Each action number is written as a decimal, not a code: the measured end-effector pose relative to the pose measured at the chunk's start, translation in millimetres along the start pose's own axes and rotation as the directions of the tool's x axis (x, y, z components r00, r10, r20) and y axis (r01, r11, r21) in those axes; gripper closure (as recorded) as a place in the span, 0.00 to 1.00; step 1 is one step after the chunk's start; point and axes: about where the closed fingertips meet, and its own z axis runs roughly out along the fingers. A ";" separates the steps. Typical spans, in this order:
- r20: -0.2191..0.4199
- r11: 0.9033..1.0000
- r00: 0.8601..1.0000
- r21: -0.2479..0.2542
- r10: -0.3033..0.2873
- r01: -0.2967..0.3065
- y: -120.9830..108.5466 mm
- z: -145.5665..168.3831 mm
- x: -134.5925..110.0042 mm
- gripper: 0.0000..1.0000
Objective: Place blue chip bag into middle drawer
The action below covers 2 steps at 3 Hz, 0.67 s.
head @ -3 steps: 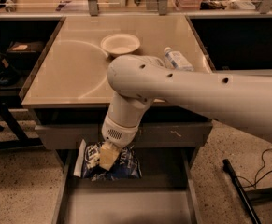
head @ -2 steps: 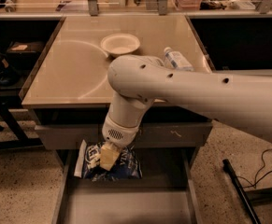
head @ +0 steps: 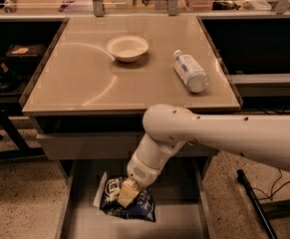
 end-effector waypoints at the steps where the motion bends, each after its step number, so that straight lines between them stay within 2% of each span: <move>1: 0.056 0.994 0.993 -0.042 0.102 -0.100 -29.3 41.1 30.3 1.00; 2: 0.067 0.979 0.982 -0.111 0.178 -0.170 -46.8 79.2 50.6 1.00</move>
Offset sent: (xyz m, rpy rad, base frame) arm -0.0200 -0.0336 -0.1570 0.0988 0.2337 -0.2352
